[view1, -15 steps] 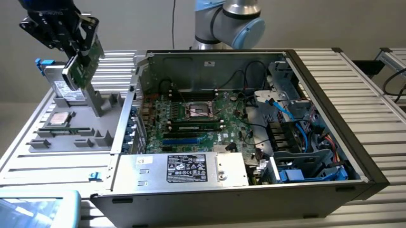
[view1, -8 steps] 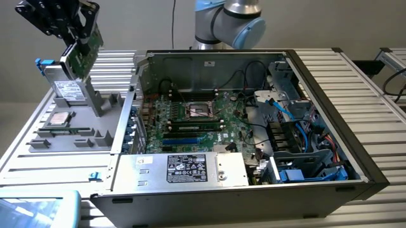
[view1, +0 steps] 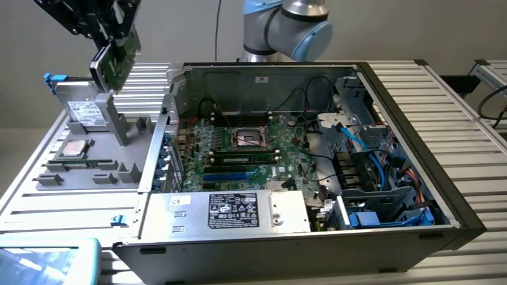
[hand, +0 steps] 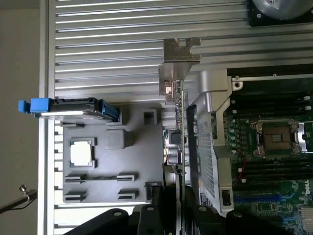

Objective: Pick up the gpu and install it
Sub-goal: 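Pick up the gpu and move the gpu toward the slot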

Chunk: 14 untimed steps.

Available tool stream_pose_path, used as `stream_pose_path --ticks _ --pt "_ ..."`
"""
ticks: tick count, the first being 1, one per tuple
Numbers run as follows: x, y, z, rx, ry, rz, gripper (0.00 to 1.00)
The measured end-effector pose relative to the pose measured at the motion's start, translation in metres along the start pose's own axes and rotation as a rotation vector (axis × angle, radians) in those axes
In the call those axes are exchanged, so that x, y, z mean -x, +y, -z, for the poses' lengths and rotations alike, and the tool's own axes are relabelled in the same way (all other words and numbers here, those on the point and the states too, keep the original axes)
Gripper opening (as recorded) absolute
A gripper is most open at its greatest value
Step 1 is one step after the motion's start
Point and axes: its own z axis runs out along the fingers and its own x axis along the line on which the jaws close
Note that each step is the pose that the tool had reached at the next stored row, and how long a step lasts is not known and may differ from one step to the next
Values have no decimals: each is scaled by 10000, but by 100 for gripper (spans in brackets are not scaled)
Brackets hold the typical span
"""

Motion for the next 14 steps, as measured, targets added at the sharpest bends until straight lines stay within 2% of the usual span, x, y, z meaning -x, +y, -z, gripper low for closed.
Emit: stream_pose_path --ticks 7,14 --pt "295 26 52 -9 116 -12 28" --pt "613 49 56 -12 152 -14 28"
